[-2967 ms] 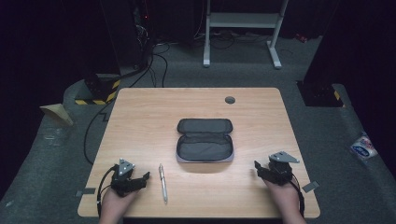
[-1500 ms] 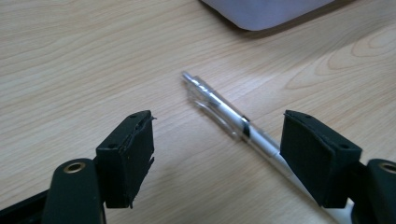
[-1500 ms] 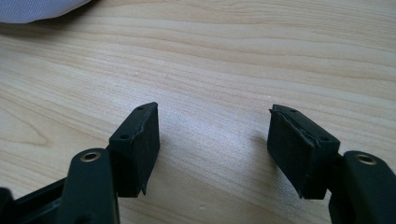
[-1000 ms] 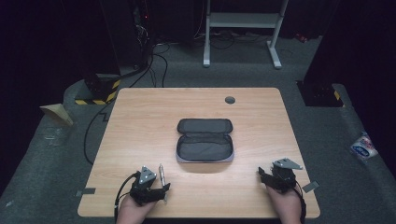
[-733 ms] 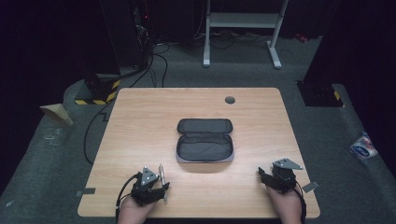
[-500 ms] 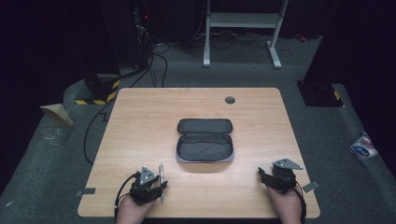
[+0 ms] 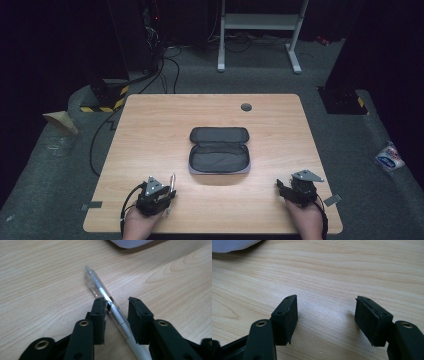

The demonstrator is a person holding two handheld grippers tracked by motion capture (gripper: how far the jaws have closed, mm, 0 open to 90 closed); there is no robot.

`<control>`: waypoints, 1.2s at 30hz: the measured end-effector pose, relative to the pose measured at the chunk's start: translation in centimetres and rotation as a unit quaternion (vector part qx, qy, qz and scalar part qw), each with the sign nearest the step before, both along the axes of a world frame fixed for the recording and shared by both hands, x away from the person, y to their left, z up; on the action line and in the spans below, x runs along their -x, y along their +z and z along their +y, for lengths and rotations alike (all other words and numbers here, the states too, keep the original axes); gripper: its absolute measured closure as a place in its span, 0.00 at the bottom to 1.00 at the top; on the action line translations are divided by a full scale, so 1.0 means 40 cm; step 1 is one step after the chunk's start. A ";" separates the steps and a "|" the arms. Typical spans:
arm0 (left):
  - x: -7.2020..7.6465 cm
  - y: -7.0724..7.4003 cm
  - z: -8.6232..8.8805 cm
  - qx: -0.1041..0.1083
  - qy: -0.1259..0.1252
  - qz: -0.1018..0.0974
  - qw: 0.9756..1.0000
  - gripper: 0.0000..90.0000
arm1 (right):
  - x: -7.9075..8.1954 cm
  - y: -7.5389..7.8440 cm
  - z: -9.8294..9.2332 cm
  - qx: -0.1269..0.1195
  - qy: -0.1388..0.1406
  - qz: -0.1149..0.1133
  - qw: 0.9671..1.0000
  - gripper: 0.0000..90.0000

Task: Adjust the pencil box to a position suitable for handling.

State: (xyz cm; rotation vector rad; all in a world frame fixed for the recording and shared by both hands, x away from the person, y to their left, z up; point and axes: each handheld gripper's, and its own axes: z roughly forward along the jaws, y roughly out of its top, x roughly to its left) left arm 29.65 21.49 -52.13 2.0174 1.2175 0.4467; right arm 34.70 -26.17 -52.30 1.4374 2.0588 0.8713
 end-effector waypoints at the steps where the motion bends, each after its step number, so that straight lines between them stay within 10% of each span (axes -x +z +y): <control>1: -0.001 -0.001 0.003 0.006 0.003 0.000 1.000 0.77 | 0.000 0.000 0.000 0.000 0.000 0.000 1.000 0.39; 36: -0.004 0.008 0.042 -0.002 -0.003 -0.028 1.000 0.88 | 0.004 0.000 0.002 0.003 -0.002 -0.001 1.000 0.39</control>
